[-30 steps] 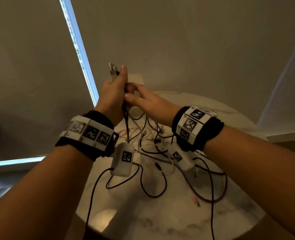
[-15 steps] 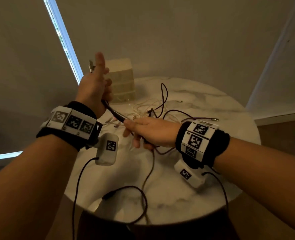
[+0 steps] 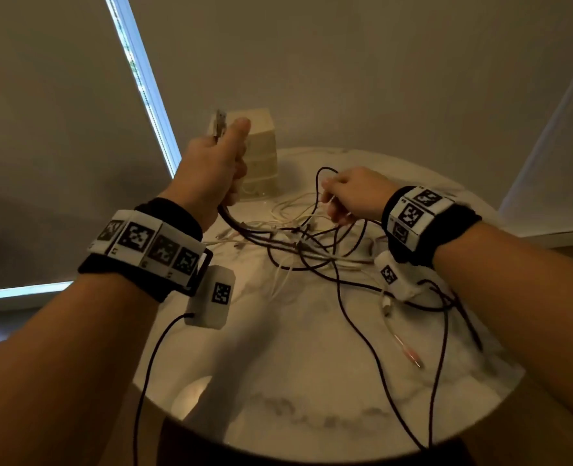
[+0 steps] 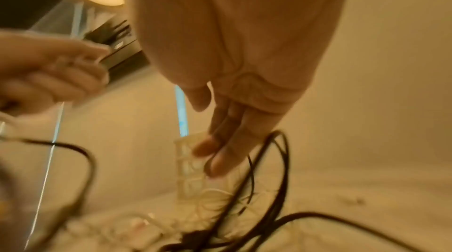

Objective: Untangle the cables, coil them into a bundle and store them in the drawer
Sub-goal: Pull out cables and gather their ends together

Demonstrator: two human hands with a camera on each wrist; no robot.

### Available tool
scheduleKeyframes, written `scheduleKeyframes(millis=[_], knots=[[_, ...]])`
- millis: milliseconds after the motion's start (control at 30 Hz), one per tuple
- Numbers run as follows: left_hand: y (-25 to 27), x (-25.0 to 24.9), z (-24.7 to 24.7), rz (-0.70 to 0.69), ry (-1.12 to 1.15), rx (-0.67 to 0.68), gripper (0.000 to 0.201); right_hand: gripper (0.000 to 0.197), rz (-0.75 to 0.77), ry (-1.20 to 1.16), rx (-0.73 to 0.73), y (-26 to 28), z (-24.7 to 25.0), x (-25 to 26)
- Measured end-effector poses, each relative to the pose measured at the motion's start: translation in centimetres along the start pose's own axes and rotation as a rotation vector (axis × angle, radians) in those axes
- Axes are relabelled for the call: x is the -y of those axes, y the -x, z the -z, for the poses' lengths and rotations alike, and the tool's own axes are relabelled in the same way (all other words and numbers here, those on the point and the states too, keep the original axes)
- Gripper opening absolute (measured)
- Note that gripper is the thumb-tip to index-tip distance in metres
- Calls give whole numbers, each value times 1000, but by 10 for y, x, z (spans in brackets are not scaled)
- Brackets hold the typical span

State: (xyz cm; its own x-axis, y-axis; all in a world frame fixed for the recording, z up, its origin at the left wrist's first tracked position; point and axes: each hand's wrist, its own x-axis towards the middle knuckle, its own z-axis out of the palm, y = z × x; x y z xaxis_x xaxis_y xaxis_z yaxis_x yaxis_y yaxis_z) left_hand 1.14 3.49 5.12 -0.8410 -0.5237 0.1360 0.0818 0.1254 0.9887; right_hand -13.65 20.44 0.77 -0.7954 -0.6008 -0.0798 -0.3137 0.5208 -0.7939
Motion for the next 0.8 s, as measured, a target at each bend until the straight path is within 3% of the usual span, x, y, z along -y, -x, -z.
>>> scheduleKeyframes(millis=[67, 100, 200, 300, 367, 700, 800], knots=[[1, 4, 1, 39, -31, 46, 40, 26, 110, 139, -130, -15, -1, 2], [2, 7, 1, 51, -38, 58, 40, 21, 139, 159, -127, -20, -3, 4], [2, 14, 1, 71, -20, 74, 41, 15, 148, 161, 82, -30, -14, 16], [0, 18, 3, 111, -19, 87, 42, 13, 145, 400, 305, -33, -31, 24], [-1, 22, 4, 139, -42, 104, 41, 14, 137, 579, 359, -36, -42, 26], [0, 27, 7, 172, -49, 122, 43, 25, 152, 979, 294, -52, -74, 17], [-1, 26, 9, 155, -51, 110, 43, 25, 139, 999, 314, -54, -78, 11]])
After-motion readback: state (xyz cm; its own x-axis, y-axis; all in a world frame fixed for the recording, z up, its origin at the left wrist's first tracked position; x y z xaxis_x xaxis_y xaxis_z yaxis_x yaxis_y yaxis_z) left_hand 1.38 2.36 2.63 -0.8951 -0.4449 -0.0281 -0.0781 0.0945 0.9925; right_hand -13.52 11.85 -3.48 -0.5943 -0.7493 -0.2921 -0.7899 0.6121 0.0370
